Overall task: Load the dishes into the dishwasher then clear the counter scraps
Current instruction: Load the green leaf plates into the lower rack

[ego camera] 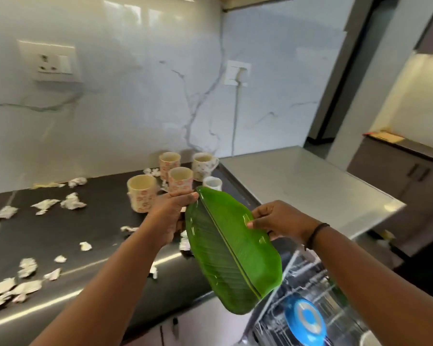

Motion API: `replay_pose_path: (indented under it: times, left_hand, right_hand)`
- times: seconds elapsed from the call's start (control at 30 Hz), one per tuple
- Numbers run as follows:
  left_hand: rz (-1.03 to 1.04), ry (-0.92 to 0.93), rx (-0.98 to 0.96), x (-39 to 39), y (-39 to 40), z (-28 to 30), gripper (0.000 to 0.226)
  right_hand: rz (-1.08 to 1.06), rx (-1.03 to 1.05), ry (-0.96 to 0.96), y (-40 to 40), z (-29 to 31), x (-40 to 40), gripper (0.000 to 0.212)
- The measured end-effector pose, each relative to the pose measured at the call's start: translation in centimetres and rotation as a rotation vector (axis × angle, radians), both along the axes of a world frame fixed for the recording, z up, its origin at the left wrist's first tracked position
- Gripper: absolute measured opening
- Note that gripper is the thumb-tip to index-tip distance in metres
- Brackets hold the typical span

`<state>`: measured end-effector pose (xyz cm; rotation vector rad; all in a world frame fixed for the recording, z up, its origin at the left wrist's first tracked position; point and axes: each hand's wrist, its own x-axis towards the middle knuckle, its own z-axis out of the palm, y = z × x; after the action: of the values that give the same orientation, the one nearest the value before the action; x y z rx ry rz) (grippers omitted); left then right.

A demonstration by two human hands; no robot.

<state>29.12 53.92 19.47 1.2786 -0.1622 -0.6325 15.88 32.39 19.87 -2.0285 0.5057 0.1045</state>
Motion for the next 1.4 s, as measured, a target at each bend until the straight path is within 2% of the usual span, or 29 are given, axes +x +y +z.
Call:
replay_pose_path:
  times: [0.13, 0.23, 0.37, 0.6, 0.7, 0.83, 0.97, 1.07, 1.2, 1.27, 1.4]
  left_hand:
    - [-0.100, -0.001, -0.032, -3.1, -7.8, -0.5, 0.009]
    - [-0.158, 0.032, -0.013, -6.7, -14.3, -2.1, 0.009]
    - [-0.271, 0.113, 0.074, -12.6, -22.8, -5.8, 0.016]
    - [-0.439, 0.157, 0.272, -21.7, -36.6, -12.0, 0.016]
    - [-0.460, 0.153, 0.368, -23.3, -40.1, -13.9, 0.015]
    - [-0.552, 0.080, 0.533, -23.3, -43.5, -18.5, 0.025]
    - [-0.655, 0.027, 0.632, -23.7, -47.3, -23.4, 0.025]
    - [-0.783, -0.036, 0.650, -24.8, -50.1, -26.7, 0.029]
    - [-0.931, -0.171, 0.655, -25.7, -54.3, -31.0, 0.031]
    - [-0.994, -0.250, 0.666, -25.9, -56.3, -32.8, 0.031]
    - [-1.107, -0.336, 0.739, -24.8, -60.8, -37.3, 0.033]
  right_hand:
    - [-0.181, 0.161, -0.051, -5.7, -1.2, -5.6, 0.008]
    - [-0.327, 0.249, -0.095, -10.9, -3.0, -10.3, 0.019]
    - [-0.501, 0.413, -0.145, -18.6, -6.1, -17.1, 0.007]
    - [-0.838, 0.577, -0.204, -29.2, -13.2, -27.1, 0.005]
    - [-0.870, 0.647, -0.165, -31.6, -16.2, -29.6, 0.006]
    - [-0.870, 0.768, -0.052, -33.5, -21.0, -31.8, 0.021]
    - [-0.989, 0.760, 0.095, -33.3, -25.1, -32.9, 0.013]
    - [-1.136, 0.740, 0.196, -33.1, -28.0, -33.7, 0.021]
    - [-1.279, 0.749, 0.226, -34.4, -30.2, -34.2, 0.011]
    - [-1.339, 0.736, 0.265, -35.2, -31.6, -34.4, 0.014]
    - [-1.395, 0.604, 0.326, -38.2, -35.8, -33.8, 0.013]
